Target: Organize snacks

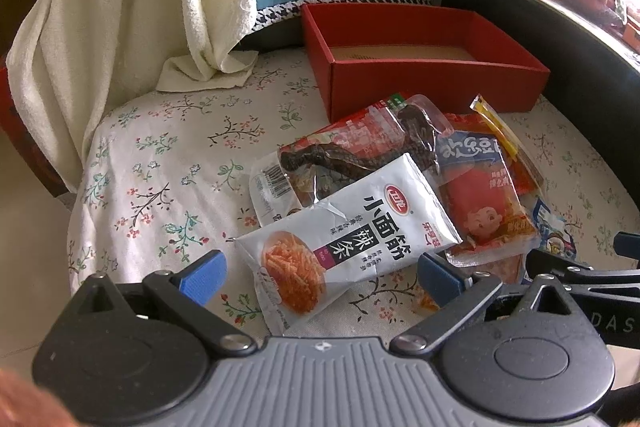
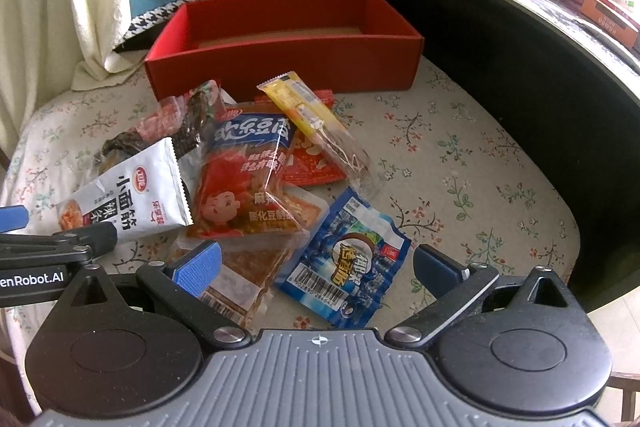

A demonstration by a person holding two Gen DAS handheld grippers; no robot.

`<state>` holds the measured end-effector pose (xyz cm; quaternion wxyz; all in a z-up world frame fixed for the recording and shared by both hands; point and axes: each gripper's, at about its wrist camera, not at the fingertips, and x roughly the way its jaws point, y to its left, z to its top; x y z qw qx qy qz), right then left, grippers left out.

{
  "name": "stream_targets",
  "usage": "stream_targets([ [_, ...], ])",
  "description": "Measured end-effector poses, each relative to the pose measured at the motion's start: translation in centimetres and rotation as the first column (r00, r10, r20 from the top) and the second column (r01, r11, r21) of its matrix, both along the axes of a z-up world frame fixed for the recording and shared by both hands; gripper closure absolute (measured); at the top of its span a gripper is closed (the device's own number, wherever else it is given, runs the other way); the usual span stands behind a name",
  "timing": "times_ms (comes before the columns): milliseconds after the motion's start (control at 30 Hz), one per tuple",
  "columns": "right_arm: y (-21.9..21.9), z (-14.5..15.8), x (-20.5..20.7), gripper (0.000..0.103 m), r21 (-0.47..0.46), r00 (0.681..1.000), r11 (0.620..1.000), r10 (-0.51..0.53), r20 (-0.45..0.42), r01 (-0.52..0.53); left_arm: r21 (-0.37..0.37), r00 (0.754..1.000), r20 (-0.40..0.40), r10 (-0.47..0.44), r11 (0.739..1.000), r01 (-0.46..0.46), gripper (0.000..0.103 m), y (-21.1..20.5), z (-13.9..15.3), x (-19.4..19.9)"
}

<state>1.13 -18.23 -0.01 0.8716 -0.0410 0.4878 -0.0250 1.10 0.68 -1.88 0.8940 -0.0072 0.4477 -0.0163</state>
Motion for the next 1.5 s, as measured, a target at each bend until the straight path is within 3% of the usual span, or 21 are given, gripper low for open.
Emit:
stream_targets([
  [833, -0.7, -0.5, 0.2, 0.0, 0.011, 0.999, 1.0, -0.012, -0.032, 0.012, 0.027, 0.999, -0.014, -0.034, 0.999, 0.034, 0.007, -0.9, -0.2, 0.5],
  [1067, -1.4, -0.5, 0.2, 0.0, 0.019, 0.999, 1.0, -0.021, -0.041, 0.022, 0.023, 0.994, -0.01, -0.104, 0.994, 0.105, 0.007, -1.2, 0.0, 0.9],
  [1267, -2.8, -0.7, 0.1, 0.0, 0.041, 0.997, 0.998, -0.051, -0.054, 0.053, 0.066, 0.968, -0.015, -0.251, 0.966, 0.252, 0.007, -1.7, -0.6, 1.8],
  [1500, -3.3, -1.1, 0.1, 0.0, 0.057, 0.996, 0.997, -0.044, -0.079, 0.048, 0.189, 0.904, -0.059, -0.424, 0.884, 0.427, 0.007, -3.6, -2.2, 4.2],
])
